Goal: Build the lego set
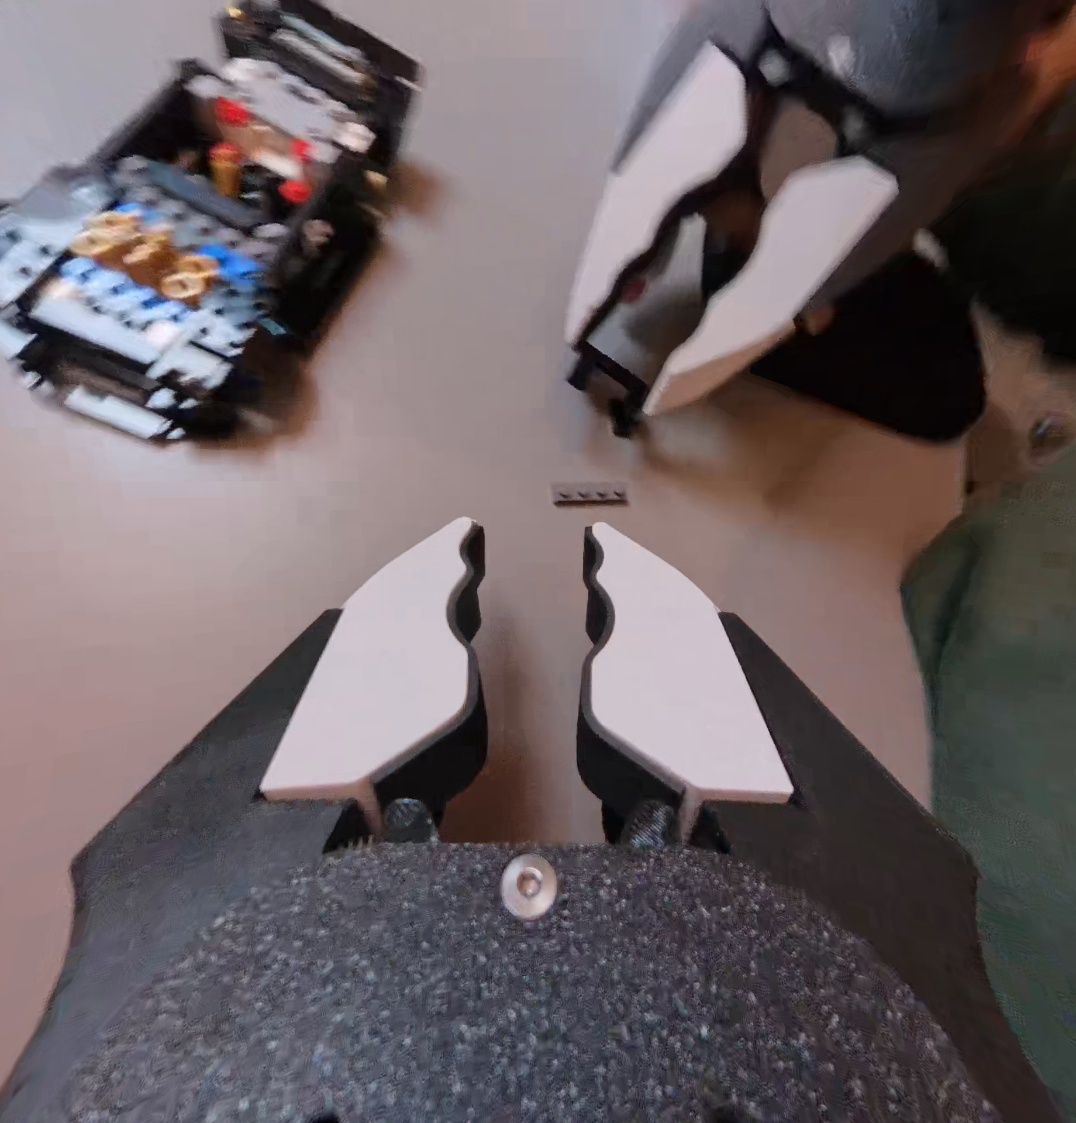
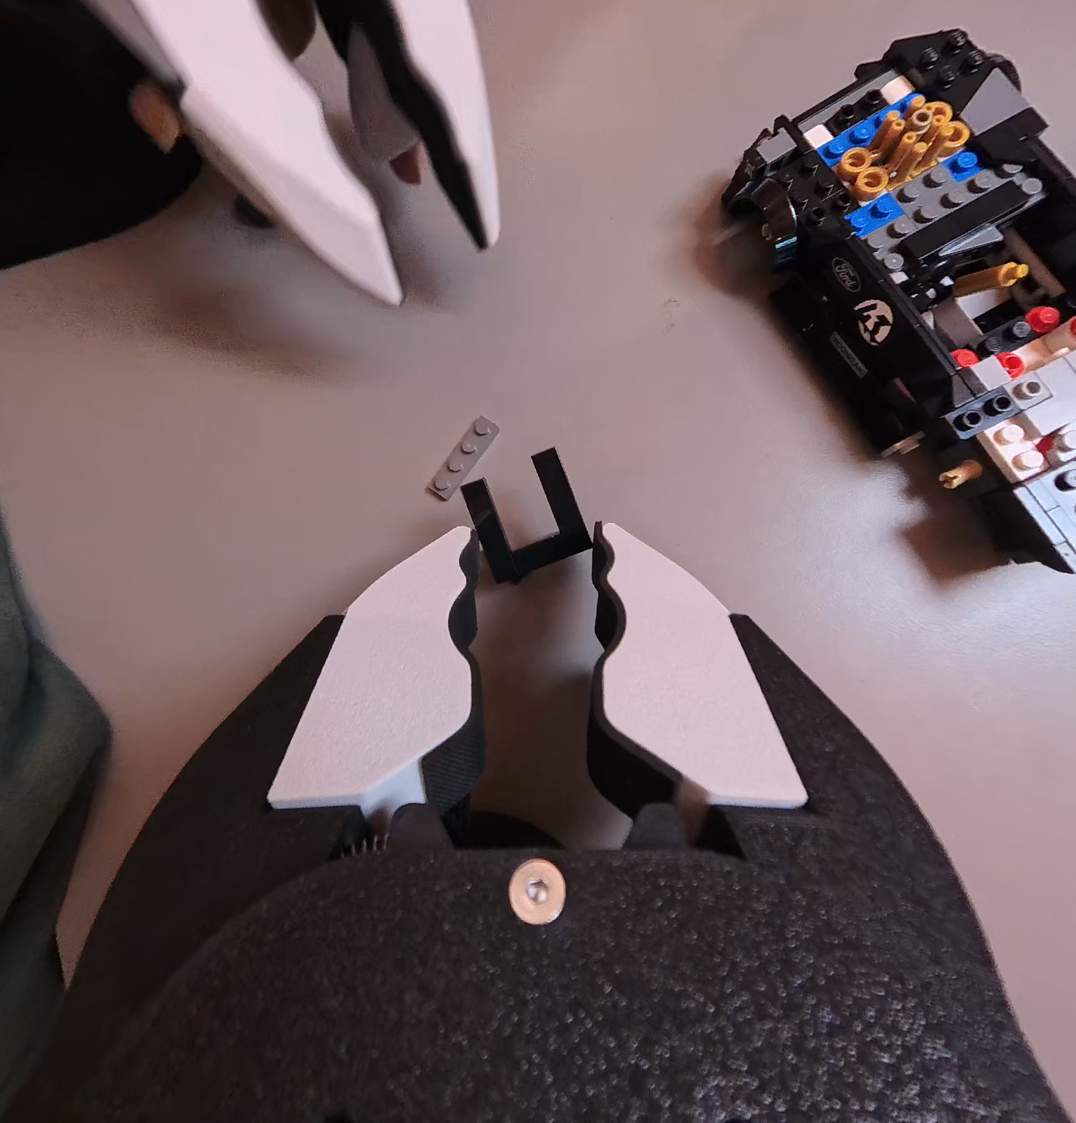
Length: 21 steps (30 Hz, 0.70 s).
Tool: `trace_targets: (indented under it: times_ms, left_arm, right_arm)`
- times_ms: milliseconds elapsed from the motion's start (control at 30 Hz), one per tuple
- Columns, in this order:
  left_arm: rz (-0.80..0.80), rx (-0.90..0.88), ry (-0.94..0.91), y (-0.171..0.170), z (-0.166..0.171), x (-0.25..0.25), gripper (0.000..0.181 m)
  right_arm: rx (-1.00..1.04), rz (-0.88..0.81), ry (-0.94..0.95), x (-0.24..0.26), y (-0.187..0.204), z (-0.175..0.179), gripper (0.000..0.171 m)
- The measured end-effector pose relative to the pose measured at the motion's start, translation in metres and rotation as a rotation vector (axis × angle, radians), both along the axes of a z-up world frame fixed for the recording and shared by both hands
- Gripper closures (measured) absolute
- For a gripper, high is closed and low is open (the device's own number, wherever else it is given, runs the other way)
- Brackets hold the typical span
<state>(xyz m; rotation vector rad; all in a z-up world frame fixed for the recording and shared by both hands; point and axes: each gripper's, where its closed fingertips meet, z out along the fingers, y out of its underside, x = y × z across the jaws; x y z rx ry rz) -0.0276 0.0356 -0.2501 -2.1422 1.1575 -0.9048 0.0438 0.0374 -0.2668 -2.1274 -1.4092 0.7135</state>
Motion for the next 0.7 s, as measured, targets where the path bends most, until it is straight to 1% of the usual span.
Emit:
trace_targets:
  times_ms: [67, 133, 167, 200, 233, 300, 367, 433, 533, 600, 700]
  left_arm:
    - [-0.129, 0.133, 0.096, -0.013, -0.008, 0.011, 0.153]
    - [-0.251, 0.274, 0.204, -0.020, -0.016, 0.020, 0.153]
    - [-0.293, 0.306, 0.255, -0.020, -0.020, 0.022, 0.154]
    - [-0.320, 0.295, 0.289, -0.021, -0.024, 0.024, 0.154]
    - [-0.336, 0.247, 0.297, -0.023, -0.027, 0.028, 0.152]
    - [-0.302, 0.132, 0.280, -0.026, -0.030, 0.037, 0.146]
    - [-0.265, 0.094, 0.286, -0.024, -0.030, 0.042, 0.142]
    - [-0.275, 0.132, 0.307, -0.024, -0.031, 0.045, 0.139]
    - [-0.298, 0.175, 0.317, -0.023, -0.032, 0.049, 0.139]
    - [-0.301, 0.186, 0.305, -0.020, -0.030, 0.050, 0.139]
    - [-0.327, 0.215, 0.266, -0.016, -0.024, 0.049, 0.134]
  right_arm:
    - [0.002, -0.001, -0.011, 0.002, 0.001, -0.001, 0.136]
    - [0.001, -0.012, -0.013, 0.004, 0.003, -0.001, 0.136]
    - [-0.002, -0.018, -0.011, 0.005, 0.004, 0.000, 0.136]
    - [-0.005, -0.022, -0.009, 0.006, 0.004, 0.001, 0.136]
    - [-0.007, -0.023, -0.007, 0.006, 0.002, 0.002, 0.136]
    - [0.004, -0.022, -0.011, 0.007, 0.000, 0.002, 0.135]
    - [0.014, -0.014, -0.021, 0.008, -0.004, 0.001, 0.135]
    - [0.016, -0.009, -0.023, 0.008, -0.008, 0.001, 0.135]
    - [0.006, 0.001, -0.028, 0.008, -0.011, -0.001, 0.135]
    - [-0.003, 0.003, -0.031, 0.005, -0.012, -0.002, 0.135]
    - [-0.031, -0.033, -0.060, -0.001, -0.013, -0.004, 0.136]
